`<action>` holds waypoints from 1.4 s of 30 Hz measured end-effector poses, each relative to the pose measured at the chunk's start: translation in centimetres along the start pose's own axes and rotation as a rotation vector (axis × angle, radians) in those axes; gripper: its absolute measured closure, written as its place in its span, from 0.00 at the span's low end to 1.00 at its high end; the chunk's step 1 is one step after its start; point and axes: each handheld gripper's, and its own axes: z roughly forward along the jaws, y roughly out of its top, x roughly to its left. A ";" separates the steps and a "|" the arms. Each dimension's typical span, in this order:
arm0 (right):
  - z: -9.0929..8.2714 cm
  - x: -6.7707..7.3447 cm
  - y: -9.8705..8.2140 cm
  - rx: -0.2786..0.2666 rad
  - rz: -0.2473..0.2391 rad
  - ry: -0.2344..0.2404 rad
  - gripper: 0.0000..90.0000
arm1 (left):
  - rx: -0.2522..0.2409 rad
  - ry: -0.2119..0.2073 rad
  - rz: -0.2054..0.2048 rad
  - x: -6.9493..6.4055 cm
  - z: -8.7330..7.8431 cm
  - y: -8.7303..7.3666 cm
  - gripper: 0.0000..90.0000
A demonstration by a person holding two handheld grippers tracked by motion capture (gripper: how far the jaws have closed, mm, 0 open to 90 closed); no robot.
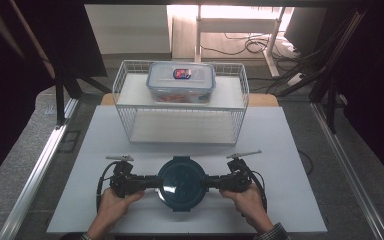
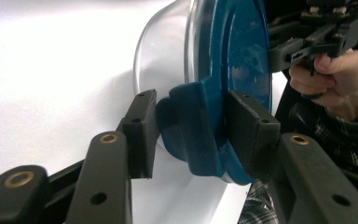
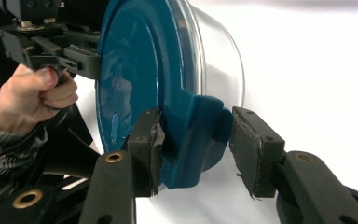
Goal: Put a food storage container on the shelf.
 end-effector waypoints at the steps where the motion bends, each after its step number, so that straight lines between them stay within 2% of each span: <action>1: -0.1 0.2 -0.1 -0.003 0.000 -0.013 0.61 | -0.001 0.004 0.004 -0.1 0.0 0.0 0.61; 4: -0.3 0.8 -0.3 -0.012 -0.010 -0.040 0.62 | -0.016 0.025 0.021 -0.7 -0.1 0.1 0.62; 6: -0.5 1.3 -0.4 -0.026 -0.038 -0.062 0.62 | -0.021 0.043 0.033 -0.8 -0.1 0.3 0.63; 7: -0.6 1.7 -0.3 -0.043 -0.067 -0.086 0.62 | -0.025 0.032 0.024 -0.7 -0.1 0.3 0.63; 9: -0.7 1.8 -0.2 -0.054 -0.071 -0.088 0.62 | -0.030 0.025 0.023 -0.7 -0.1 0.4 0.63; 13: -1.1 1.6 0.2 -0.078 -0.066 -0.077 0.62 | -0.032 0.036 0.044 -1.2 -0.2 1.1 0.63; 18: -1.9 2.1 1.0 -0.113 -0.092 -0.082 0.62 | -0.053 0.038 0.075 -2.0 -0.7 2.2 0.63; 23: -2.9 2.8 2.3 -0.147 -0.120 -0.087 0.62 | -0.075 0.045 0.107 -2.8 -1.2 3.6 0.63; 30: -4.5 3.7 4.5 -0.194 -0.162 -0.090 0.62 | -0.104 0.065 0.158 -4.5 -2.3 6.4 0.63; 35: -5.5 4.4 6.2 -0.225 -0.183 -0.091 0.62 | -0.126 0.068 0.170 -5.2 -2.9 7.7 0.63; 42: -6.6 5.5 8.4 -0.242 -0.201 -0.101 0.62 | -0.154 0.065 0.187 -5.9 -3.9 10.0 0.63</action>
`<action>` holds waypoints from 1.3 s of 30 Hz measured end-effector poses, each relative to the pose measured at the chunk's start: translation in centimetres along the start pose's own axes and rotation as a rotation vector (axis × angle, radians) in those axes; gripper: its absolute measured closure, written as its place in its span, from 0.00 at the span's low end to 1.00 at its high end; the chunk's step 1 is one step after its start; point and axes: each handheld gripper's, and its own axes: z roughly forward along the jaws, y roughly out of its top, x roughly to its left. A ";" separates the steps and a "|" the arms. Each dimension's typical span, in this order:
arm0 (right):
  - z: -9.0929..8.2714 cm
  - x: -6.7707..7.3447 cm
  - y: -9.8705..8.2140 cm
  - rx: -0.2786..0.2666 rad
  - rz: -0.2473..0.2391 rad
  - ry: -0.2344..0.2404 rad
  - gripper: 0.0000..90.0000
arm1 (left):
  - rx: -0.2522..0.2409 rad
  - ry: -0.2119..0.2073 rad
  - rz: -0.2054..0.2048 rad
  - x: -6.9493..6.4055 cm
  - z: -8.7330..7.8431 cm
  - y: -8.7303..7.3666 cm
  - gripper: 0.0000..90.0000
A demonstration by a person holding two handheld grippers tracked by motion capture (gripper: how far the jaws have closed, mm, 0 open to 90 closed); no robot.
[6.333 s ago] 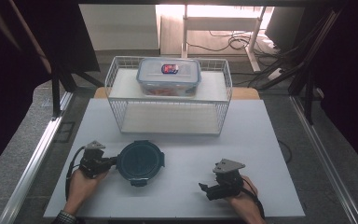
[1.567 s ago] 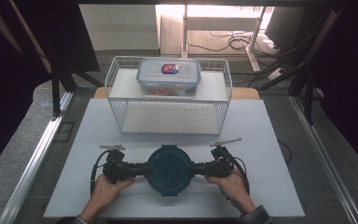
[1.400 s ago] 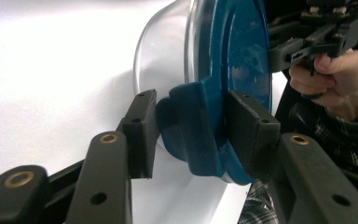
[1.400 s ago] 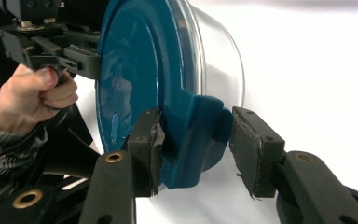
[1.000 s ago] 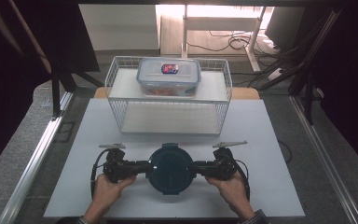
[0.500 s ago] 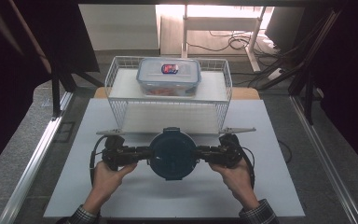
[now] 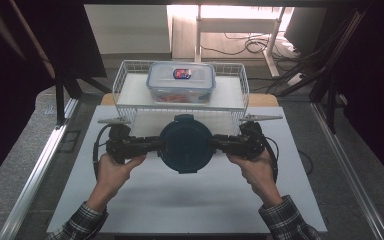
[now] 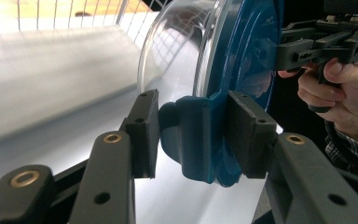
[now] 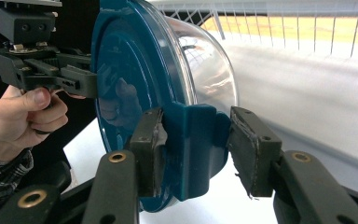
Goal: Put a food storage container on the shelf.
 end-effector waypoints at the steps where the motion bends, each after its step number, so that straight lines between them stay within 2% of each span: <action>1: -0.1 0.0 0.4 -0.006 -0.003 -0.001 0.62 | 0.000 0.000 0.002 0.0 -0.1 0.3 0.63; 7: -0.7 0.7 3.1 -0.031 -0.017 -0.009 0.62 | -0.031 -0.008 0.013 -0.4 -0.9 2.6 0.63; 12: -1.3 1.4 5.0 -0.045 -0.042 -0.013 0.62 | -0.049 -0.002 0.038 -1.0 -1.9 4.6 0.63; 17: -1.9 2.0 7.0 -0.068 -0.047 -0.008 0.63 | -0.061 -0.008 0.036 -1.2 -2.5 6.2 0.63; 32: -2.9 2.5 13.1 -0.132 -0.057 0.006 0.63 | -0.088 0.018 0.078 -2.1 -4.6 13.6 0.63; 39: -3.0 3.0 16.2 -0.154 -0.056 -0.013 0.63 | -0.105 -0.005 0.055 -1.2 -5.0 16.5 0.63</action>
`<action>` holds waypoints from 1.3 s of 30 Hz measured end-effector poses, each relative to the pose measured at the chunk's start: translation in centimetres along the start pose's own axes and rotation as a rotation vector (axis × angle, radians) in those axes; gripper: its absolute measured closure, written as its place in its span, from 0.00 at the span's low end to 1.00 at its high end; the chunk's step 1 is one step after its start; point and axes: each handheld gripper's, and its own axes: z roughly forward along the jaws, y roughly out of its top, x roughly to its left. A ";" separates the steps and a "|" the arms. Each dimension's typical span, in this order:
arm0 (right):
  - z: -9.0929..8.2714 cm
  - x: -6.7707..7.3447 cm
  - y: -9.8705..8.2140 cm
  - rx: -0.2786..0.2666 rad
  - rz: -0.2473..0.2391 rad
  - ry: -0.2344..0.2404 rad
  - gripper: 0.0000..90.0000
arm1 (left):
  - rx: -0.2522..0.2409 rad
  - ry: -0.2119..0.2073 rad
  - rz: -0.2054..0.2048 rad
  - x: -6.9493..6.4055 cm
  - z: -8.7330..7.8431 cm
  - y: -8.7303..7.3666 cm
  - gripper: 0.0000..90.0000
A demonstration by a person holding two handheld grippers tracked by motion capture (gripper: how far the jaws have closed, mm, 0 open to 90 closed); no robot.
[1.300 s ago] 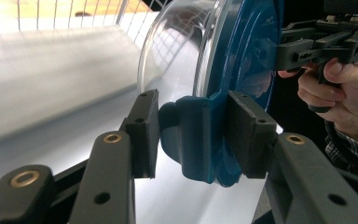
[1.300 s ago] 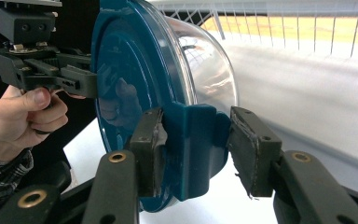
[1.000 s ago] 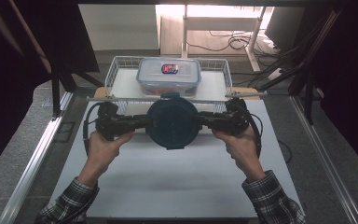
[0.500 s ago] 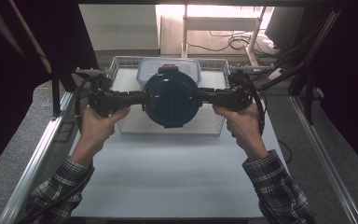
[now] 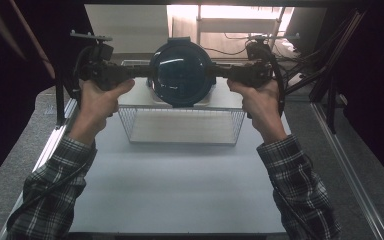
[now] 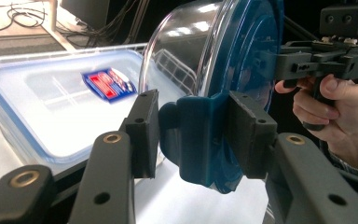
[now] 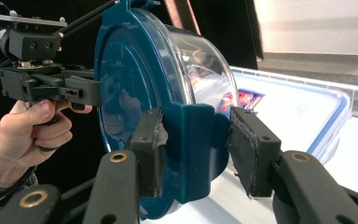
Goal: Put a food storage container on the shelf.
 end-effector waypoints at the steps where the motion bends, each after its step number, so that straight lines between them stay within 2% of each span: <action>1: 0.1 -0.1 0.3 -0.001 0.002 -0.001 0.63 | -0.003 -0.002 -0.009 0.3 0.1 0.4 0.63; 10: 2.1 -1.9 2.3 -0.005 0.032 -0.008 0.63 | -0.008 -0.014 -0.063 3.2 1.1 2.0 0.63; 16: 3.6 -3.3 2.6 -0.003 0.059 0.000 0.63 | -0.002 -0.006 -0.095 4.8 1.7 2.3 0.63; 22: 4.7 -4.3 2.7 0.005 0.087 0.003 0.63 | 0.005 0.000 -0.116 5.8 2.1 2.6 0.63; 24: 4.9 -4.6 2.7 0.014 0.096 0.001 0.62 | 0.015 0.005 -0.108 6.1 2.3 2.7 0.63; 25: 5.0 -4.7 2.7 0.017 0.098 0.001 0.62 | 0.005 0.000 -0.109 6.3 2.4 2.7 0.63; 28: 5.2 -5.1 2.7 0.013 0.113 0.009 0.62 | 0.003 0.007 -0.069 6.3 2.5 2.8 0.62; 33: 5.4 -5.5 2.7 -0.003 0.124 0.012 0.61 | -0.007 0.006 -0.047 6.6 2.7 2.7 0.61; 35: 5.4 -5.4 2.7 -0.011 0.113 -0.009 0.60 | -0.009 0.015 -0.031 6.5 2.9 2.7 0.60; 36: 5.5 -5.3 2.7 -0.012 0.082 -0.049 0.66 | -0.009 0.022 -0.018 6.4 3.0 2.8 0.58; 37: 5.5 -5.1 2.7 -0.004 0.061 -0.084 0.65 | -0.002 0.041 -0.015 6.3 3.3 2.9 0.56; 38: 5.8 -4.9 2.6 0.023 0.024 -0.130 0.70 | 0.004 0.056 -0.031 6.3 3.5 3.0 0.53; 39: 6.0 -4.8 2.6 0.031 0.010 -0.138 0.72 | 0.012 0.088 -0.050 6.6 3.7 3.1 0.51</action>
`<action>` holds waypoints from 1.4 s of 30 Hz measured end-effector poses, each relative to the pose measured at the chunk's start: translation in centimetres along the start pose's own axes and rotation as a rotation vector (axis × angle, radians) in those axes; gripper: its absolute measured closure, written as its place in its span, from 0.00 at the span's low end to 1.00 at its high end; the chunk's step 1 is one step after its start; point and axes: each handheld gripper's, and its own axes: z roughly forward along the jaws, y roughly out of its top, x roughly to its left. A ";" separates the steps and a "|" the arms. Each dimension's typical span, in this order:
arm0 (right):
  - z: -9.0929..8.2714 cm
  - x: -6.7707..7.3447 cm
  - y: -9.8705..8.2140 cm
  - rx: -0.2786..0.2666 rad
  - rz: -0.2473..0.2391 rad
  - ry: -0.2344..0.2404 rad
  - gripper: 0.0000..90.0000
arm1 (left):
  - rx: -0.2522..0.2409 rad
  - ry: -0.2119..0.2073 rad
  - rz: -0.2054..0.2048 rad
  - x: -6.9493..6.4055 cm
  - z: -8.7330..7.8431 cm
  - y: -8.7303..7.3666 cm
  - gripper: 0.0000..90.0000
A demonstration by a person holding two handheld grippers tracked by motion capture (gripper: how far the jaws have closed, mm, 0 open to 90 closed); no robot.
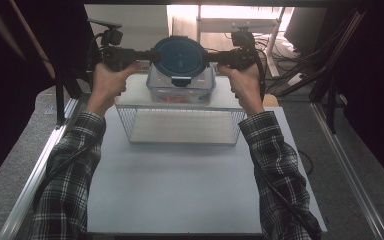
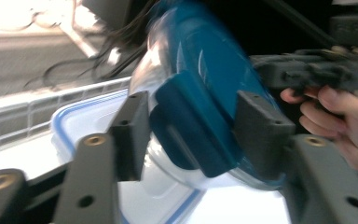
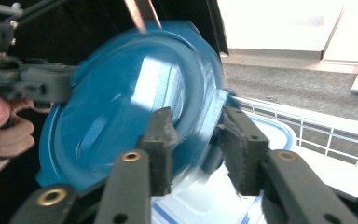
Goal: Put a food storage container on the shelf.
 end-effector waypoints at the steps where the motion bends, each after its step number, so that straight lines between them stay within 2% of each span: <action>1: 0.1 0.1 -0.1 -0.013 -0.003 0.003 0.72 | 0.017 0.019 0.003 0.2 0.1 0.0 0.51; 3: 0.0 0.0 0.0 -0.036 0.008 0.011 0.77 | -0.008 0.008 -0.009 0.8 0.2 -0.2 0.58; 5: 0.1 0.1 0.0 -0.024 -0.004 -0.002 0.77 | -0.016 0.005 -0.007 1.0 0.3 -0.2 0.58; 9: 0.1 0.0 -0.1 -0.030 0.009 0.002 0.77 | -0.034 0.032 -0.009 0.9 0.4 -0.1 0.60; 11: 0.0 0.0 -0.2 -0.032 0.013 0.005 0.77 | -0.048 0.076 0.017 0.5 0.4 -0.1 0.61; 13: -0.1 0.1 -0.3 -0.037 0.008 0.005 0.76 | -0.068 0.173 0.094 -0.8 0.0 0.0 0.64; 15: -0.5 0.4 -0.5 -0.044 -0.028 -0.017 0.76 | -0.125 0.164 0.121 -1.5 -0.9 -0.2 0.72; 17: -1.0 0.4 -0.8 -0.055 -0.067 -0.026 0.79 | -0.134 0.183 0.158 -2.1 -1.9 -0.7 0.81; 20: -1.7 0.3 -1.5 -0.055 -0.089 -0.013 0.90 | -0.106 0.152 0.178 -2.3 -3.0 -2.4 0.90; 21: -1.8 0.3 -2.0 -0.045 -0.099 0.007 0.94 | -0.101 0.145 0.180 -2.3 -3.1 -2.8 0.92; 26: -1.1 0.6 -3.2 0.004 -0.137 0.015 0.98 | -0.052 0.122 0.168 -1.7 -2.5 -4.2 0.95; 28: -0.7 0.8 -3.3 0.016 -0.149 0.001 0.98 | -0.036 0.124 0.167 -1.6 -1.8 -4.3 0.95; 30: -0.3 0.9 -3.3 0.021 -0.152 -0.018 0.98 | -0.042 0.140 0.166 -1.6 -1.4 -4.1 0.94; 38: -0.1 0.2 -3.0 0.011 -0.132 -0.033 0.97 | -0.064 0.112 0.119 -0.6 -0.7 -3.6 0.93; 40: 0.0 0.2 -3.0 0.010 -0.130 -0.039 0.97 | -0.067 0.125 0.118 -0.8 -0.6 -3.6 0.93; 42: 0.0 0.3 -3.0 0.013 -0.134 -0.039 0.95 | -0.076 0.115 0.118 -0.8 -0.7 -3.8 0.91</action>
